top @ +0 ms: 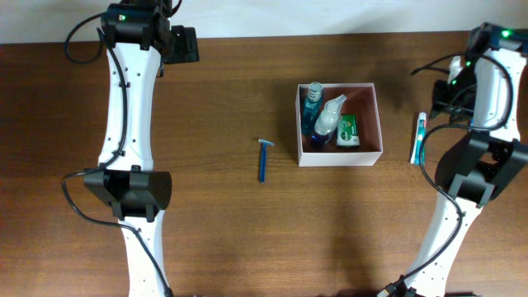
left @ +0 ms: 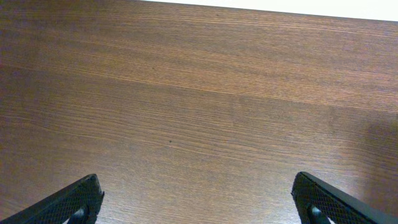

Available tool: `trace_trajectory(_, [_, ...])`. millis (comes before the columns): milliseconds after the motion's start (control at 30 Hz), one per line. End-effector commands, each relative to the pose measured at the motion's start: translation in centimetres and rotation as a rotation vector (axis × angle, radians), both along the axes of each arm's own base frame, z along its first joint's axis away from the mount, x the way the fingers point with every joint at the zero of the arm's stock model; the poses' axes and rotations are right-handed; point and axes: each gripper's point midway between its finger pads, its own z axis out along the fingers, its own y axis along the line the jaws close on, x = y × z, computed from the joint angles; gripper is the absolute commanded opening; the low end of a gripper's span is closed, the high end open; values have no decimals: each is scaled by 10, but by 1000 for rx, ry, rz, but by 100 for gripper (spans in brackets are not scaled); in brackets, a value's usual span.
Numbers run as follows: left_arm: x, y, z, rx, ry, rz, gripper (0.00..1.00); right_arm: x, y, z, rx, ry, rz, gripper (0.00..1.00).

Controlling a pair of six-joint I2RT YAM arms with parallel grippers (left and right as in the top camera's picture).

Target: Pack container

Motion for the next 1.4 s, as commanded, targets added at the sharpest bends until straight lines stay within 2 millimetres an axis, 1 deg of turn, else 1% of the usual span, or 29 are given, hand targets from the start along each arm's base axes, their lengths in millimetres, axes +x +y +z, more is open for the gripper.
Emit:
trace_trajectory(0, [0,3,0,10,-1,-1,99,-1,19,-12,32,20,23,43])
trace_trajectory(167, [0,3,0,10,-1,-1,99,-11,31,-42,51,78,41,43])
trace_trajectory(300, [0,3,0,10,-1,-1,99,-18,36,-59,60,107,48,43])
trace_trajectory(467, [0,3,0,10,-1,-1,99,-21,37,-73,62,113,48,44])
trace_trajectory(600, [0,3,0,10,-1,-1,99,-19,36,-79,57,101,47,43])
trace_trajectory(667, [0,3,0,10,-1,-1,99,-18,35,-79,56,96,47,42])
trace_trajectory(733, [0,3,0,10,-1,-1,99,-18,35,-79,56,97,47,29])
trace_trajectory(767, [0,3,0,10,-1,-1,100,-18,36,-79,57,97,47,25])
trace_trajectory(800, [0,3,0,10,-1,-1,99,-18,36,-79,58,99,47,23])
trace_trajectory(1133, [0,2,0,10,-1,-1,99,-28,42,-74,85,142,11,18])
trace_trajectory(1267, [0,2,1,10,-1,-1,99,-29,49,-61,120,142,6,15])
trace_trajectory(1367, [0,3,0,10,-1,-1,99,-25,54,-44,152,123,1,15])
